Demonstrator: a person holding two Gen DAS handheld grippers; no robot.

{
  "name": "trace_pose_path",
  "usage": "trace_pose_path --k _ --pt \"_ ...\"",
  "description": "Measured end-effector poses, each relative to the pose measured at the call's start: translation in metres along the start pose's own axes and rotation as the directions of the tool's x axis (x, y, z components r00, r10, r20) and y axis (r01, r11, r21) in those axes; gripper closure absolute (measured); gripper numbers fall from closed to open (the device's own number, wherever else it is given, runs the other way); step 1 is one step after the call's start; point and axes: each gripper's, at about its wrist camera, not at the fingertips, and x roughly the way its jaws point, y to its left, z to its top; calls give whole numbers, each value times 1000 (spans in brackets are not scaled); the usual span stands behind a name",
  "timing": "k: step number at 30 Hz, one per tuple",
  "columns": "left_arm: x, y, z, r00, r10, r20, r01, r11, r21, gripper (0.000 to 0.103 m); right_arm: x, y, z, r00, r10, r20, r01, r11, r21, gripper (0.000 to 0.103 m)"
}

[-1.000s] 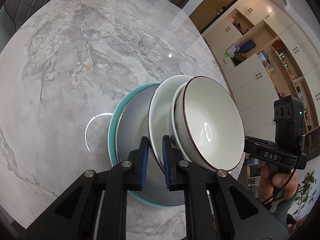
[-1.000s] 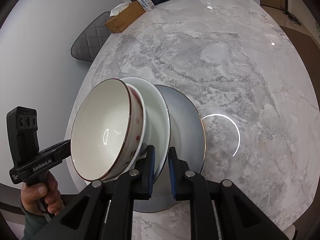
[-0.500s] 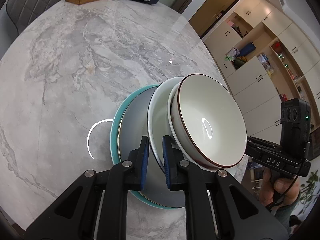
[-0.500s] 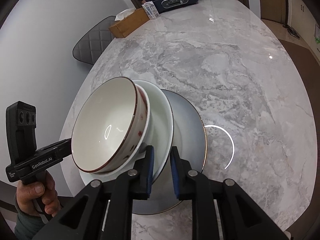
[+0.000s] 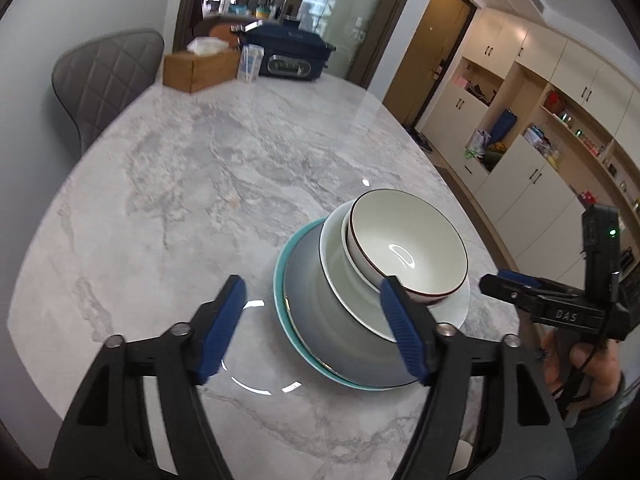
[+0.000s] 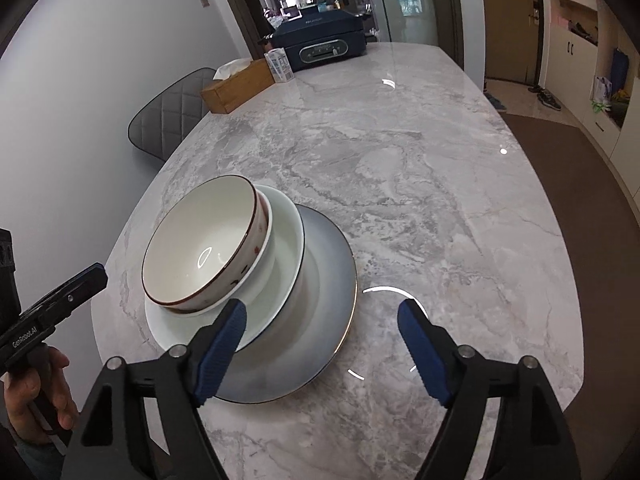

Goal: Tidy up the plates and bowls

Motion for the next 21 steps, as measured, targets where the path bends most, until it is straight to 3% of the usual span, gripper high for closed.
trace_pose_path --k 1,3,5,16,21 --pt "-6 -5 -3 999 32 25 -33 999 22 24 -5 2 -3 1000 -11 20 11 1000 -6 17" --pt "-17 -15 -12 991 98 86 -104 992 69 8 -16 9 -9 997 -44 63 45 999 -21 9" --pt "-26 -23 -18 979 148 139 -160 983 85 4 -27 15 -17 992 -66 108 69 997 -30 0" --pt "-33 -49 -45 922 323 213 -348 933 90 4 -58 43 -50 948 -190 256 205 978 -33 0" --pt "-32 -50 -55 934 297 196 -319 944 86 4 -63 45 -57 935 -219 280 236 971 -29 0"
